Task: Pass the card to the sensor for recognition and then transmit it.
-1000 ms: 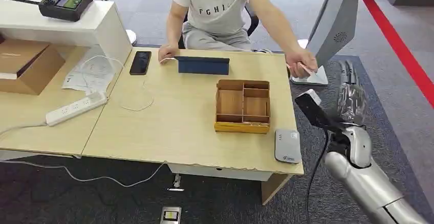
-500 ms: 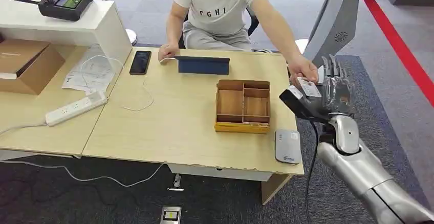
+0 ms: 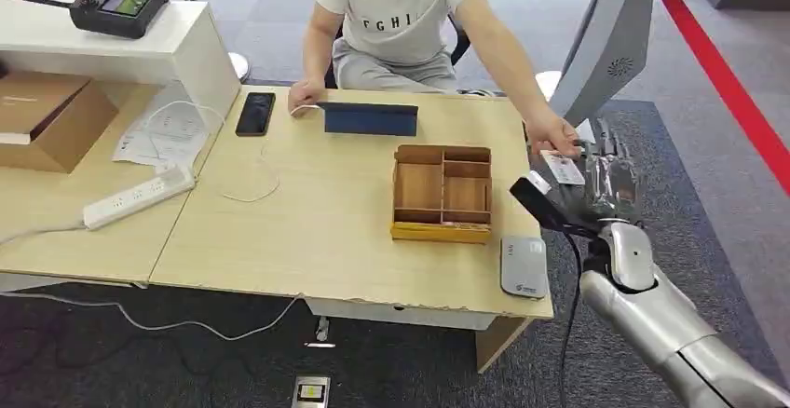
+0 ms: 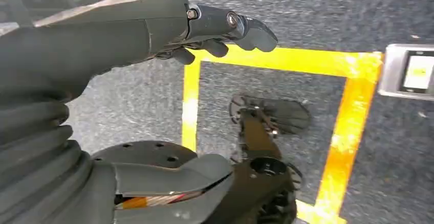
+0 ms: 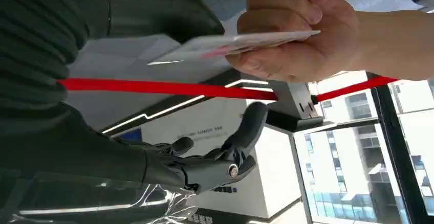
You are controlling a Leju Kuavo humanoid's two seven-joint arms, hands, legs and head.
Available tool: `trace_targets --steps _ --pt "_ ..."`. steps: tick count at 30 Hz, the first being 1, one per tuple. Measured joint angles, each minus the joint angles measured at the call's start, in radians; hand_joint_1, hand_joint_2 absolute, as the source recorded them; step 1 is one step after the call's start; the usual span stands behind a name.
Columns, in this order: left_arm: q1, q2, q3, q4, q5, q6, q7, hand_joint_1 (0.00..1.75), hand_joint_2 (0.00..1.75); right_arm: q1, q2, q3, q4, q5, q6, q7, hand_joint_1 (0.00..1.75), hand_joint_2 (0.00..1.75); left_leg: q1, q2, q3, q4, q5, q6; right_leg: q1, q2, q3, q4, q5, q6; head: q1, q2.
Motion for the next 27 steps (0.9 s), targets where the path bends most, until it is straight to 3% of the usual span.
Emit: trace_targets --steps 24,27 --pt "-0.006 0.000 0.000 0.002 -0.021 0.000 0.000 0.00 0.00 0.020 -0.005 -0.002 0.000 0.018 0.003 -0.034 1.75 1.75 0.000 0.000 0.000 0.000 0.000 0.000 0.000 0.000 0.000 0.000 0.000 0.000 0.000 0.000" --pt "-0.006 0.000 0.001 0.002 -0.023 0.008 -0.022 0.00 0.00 0.026 -0.005 -0.002 -0.001 0.015 0.010 -0.038 1.75 1.75 0.000 0.000 0.000 0.000 0.000 0.000 0.000 0.000 0.000 0.000 0.000 0.000 0.000 0.000"
